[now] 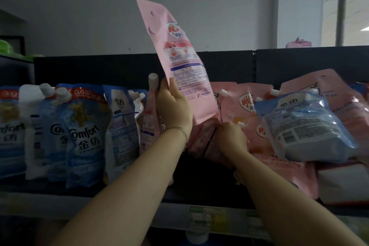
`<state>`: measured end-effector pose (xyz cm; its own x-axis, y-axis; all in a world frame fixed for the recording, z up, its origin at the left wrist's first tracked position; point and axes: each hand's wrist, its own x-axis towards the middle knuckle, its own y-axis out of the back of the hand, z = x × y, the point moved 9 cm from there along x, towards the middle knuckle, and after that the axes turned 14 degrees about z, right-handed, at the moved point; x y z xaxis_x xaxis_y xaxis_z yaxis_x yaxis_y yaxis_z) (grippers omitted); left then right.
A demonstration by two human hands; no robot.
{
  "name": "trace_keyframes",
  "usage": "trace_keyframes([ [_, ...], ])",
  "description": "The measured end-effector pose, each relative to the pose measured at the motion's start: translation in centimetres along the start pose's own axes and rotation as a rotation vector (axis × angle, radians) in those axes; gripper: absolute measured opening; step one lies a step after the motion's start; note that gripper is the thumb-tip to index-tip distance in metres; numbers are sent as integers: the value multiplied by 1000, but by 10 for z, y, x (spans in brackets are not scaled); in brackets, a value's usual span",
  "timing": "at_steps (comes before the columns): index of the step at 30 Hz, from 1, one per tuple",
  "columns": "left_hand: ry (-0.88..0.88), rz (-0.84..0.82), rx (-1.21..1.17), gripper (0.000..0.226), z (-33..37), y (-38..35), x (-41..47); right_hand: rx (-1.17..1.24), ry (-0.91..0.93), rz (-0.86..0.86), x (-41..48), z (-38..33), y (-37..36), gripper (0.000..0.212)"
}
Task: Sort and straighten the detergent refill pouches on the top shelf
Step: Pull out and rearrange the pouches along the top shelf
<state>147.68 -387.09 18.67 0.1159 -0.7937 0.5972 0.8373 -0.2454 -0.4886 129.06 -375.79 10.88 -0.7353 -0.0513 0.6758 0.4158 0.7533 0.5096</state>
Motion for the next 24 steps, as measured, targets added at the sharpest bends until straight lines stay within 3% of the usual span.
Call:
trace_keyframes([
  [6,-37,5,-8,14,17,2,-2,115,-157,46,19,14,7,24],
  [12,-58,37,15,18,21,5,5,494,-563,178,18,62,45,29],
  [19,62,-15,111,32,-24,-3,-19,583,-545,342,-5,44,36,33],
  [24,10,-138,256,32,-67,-4,-32,679,-459,369,-31,24,30,31],
])
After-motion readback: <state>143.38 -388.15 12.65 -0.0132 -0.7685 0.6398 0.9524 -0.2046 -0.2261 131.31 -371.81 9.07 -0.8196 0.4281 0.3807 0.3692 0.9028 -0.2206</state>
